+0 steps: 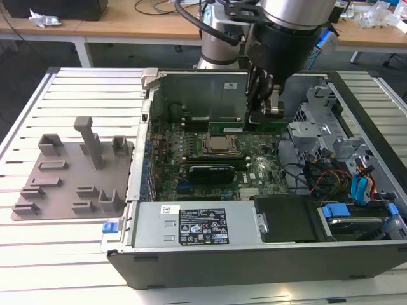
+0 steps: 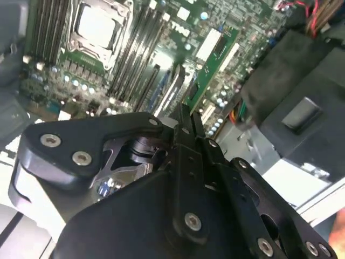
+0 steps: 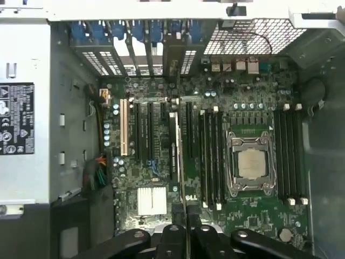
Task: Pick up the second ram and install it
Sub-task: 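Pick up the second ram and move it above second insertion slot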
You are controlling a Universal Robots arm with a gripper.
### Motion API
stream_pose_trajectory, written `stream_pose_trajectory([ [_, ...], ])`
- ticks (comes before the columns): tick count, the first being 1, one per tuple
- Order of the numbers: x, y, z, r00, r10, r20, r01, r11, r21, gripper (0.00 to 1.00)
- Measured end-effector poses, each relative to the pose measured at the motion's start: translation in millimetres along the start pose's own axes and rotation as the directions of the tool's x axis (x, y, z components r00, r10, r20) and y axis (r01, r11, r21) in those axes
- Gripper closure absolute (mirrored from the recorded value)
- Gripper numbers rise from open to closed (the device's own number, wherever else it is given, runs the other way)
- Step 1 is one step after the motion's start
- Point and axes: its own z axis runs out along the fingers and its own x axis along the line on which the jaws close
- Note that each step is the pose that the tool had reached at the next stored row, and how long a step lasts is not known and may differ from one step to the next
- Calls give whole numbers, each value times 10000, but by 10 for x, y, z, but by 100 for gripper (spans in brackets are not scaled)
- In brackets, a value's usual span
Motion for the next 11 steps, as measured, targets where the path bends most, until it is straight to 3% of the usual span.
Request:
stream_pose_trajectory([
  [2,-194,5,35,10000,-3,47,3,10000,-2,87],
  [3,-246,6,46,10000,-6,81,6,10000,-3,87],
  [4,-353,6,100,9999,-11,149,11,10000,-5,87],
  [7,-360,1,159,9999,-10,148,10,10000,-6,87],
  [11,-360,1,160,9999,-9,149,9,10000,-6,87],
])
